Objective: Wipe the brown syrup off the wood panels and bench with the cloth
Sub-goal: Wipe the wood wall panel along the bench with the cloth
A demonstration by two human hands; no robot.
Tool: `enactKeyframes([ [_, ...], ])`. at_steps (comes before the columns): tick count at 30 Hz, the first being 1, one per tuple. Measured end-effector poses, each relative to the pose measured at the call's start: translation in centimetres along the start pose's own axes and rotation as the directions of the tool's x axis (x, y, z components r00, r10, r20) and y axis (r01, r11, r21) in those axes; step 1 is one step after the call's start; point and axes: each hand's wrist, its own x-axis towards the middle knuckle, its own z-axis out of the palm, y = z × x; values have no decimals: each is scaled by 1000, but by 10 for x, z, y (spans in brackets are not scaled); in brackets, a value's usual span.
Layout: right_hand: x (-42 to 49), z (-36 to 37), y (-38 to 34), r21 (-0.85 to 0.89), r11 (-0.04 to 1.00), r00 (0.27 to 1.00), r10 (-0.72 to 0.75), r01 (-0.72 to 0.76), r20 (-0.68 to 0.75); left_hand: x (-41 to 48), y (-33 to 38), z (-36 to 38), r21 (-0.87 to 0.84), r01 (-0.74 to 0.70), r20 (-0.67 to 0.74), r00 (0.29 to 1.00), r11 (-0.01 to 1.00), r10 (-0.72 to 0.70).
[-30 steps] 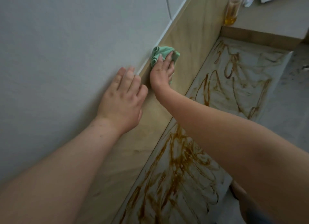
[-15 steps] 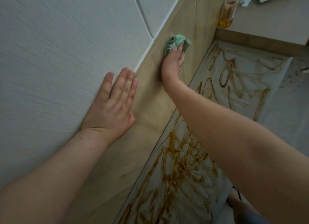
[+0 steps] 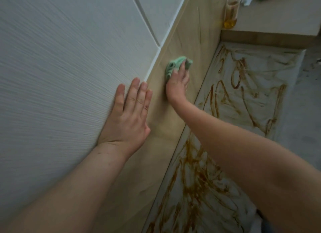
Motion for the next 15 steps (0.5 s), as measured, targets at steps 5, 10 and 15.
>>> enactKeyframes([
  [5,42,-6,6,94,995,998,-23,28,-58,2,1,0,-20,5,14,1000,1000,-5],
  [10,-62,34,135,85,903,906,418,-422,62,0,0,-3,-23,-17,32,999,1000,18],
  [15,-157,56,173,31,626,618,759,-779,205,-1,-1,-3,-13,-17,56,998,1000,17],
])
